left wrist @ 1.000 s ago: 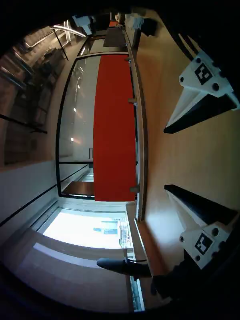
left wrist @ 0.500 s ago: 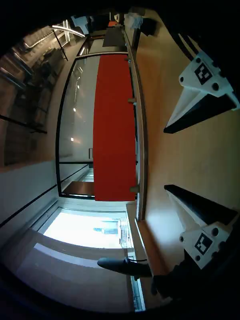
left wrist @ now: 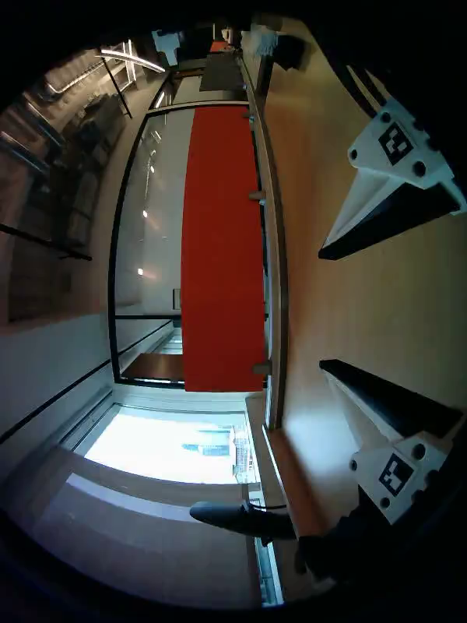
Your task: Fold towel
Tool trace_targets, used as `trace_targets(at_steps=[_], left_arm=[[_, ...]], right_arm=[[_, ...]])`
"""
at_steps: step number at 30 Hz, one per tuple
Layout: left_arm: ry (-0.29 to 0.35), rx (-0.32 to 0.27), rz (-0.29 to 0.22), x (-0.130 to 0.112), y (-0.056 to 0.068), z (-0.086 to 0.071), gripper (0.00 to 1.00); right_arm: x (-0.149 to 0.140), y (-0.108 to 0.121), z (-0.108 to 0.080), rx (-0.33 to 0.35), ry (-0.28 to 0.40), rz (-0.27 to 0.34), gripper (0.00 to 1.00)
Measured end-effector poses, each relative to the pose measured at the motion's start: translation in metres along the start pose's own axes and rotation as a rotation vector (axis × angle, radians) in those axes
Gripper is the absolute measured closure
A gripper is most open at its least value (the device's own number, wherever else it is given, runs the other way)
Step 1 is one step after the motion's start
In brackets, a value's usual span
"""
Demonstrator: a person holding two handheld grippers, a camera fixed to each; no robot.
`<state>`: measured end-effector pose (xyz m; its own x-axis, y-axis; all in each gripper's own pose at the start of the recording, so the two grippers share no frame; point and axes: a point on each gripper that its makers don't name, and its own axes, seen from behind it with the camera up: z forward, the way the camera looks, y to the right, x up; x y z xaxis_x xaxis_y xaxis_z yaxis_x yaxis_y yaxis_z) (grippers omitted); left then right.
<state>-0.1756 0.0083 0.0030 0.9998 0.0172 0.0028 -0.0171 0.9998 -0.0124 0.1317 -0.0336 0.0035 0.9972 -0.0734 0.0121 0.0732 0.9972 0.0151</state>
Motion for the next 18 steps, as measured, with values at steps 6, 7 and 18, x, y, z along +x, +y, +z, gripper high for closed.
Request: trace_targets(at_steps=[6, 7, 18], left_arm=[[0.000, 0.000, 0.000, 0.000, 0.000, 0.000, 0.05], [0.000, 0.000, 0.000, 0.000, 0.000, 0.000, 0.05], [0.000, 0.000, 0.000, 0.000, 0.000, 0.000, 0.05]], right_arm=[[-0.022, 0.012, 0.002, -0.007, -0.007, 0.077, 0.06], [-0.026, 0.014, 0.002, -0.011, -0.006, 0.082, 0.06], [-0.070, 0.033, 0.000, -0.040, 0.009, 0.107, 0.06]])
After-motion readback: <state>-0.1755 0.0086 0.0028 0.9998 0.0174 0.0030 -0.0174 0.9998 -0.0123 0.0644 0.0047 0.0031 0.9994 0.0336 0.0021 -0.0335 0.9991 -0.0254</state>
